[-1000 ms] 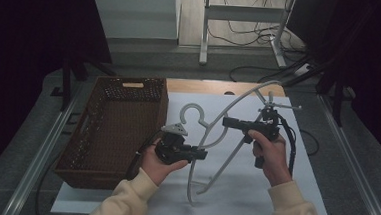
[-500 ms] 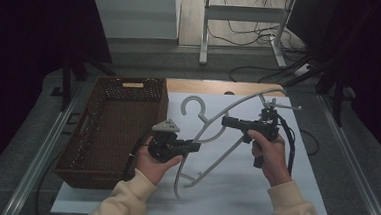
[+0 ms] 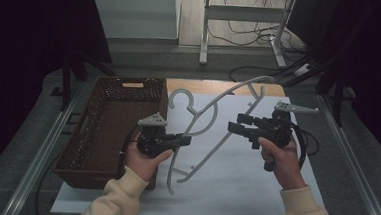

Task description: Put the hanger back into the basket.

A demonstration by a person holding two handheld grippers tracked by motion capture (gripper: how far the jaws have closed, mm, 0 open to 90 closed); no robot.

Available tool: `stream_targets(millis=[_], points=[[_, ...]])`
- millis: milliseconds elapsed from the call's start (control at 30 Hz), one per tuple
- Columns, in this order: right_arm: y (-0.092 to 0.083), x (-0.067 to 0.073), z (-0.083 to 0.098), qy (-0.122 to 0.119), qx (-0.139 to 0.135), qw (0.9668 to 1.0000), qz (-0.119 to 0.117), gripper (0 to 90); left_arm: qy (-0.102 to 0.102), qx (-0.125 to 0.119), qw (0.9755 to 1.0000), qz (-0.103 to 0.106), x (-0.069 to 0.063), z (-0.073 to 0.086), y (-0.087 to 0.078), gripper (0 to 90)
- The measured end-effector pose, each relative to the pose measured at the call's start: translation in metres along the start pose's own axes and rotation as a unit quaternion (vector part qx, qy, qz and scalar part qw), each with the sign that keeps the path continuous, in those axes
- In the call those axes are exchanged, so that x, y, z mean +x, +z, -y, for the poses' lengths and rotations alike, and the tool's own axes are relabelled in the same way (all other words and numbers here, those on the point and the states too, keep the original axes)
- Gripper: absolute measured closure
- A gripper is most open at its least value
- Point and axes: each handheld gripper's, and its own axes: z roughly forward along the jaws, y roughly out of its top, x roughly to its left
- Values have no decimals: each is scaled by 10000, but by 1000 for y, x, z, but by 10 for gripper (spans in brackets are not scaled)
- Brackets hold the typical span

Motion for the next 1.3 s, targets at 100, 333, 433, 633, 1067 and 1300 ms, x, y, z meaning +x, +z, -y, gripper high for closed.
stream_targets(millis=[100,333,433,633,1067,1300], points=[[-10,-9,6,29,8,9999,113,270,-26,-71,10000,-37,2,-1,-8,800],[-22,-38,23,223,133,9990,354,250,17,-219,9998,-33,5,-8,-27,800],[-25,-51,33,290,161,9974,643,223,32,-288,9996,-33,5,-10,-35,800],[-35,-67,50,208,370,9922,1173,198,7,-332,9994,-52,9,-12,-44,800],[-35,-79,68,118,805,9831,1638,167,-17,-382,9992,-121,19,-19,-65,800],[-39,-81,73,130,847,9812,1730,158,-26,-415,9990,-179,27,-27,-80,800]])
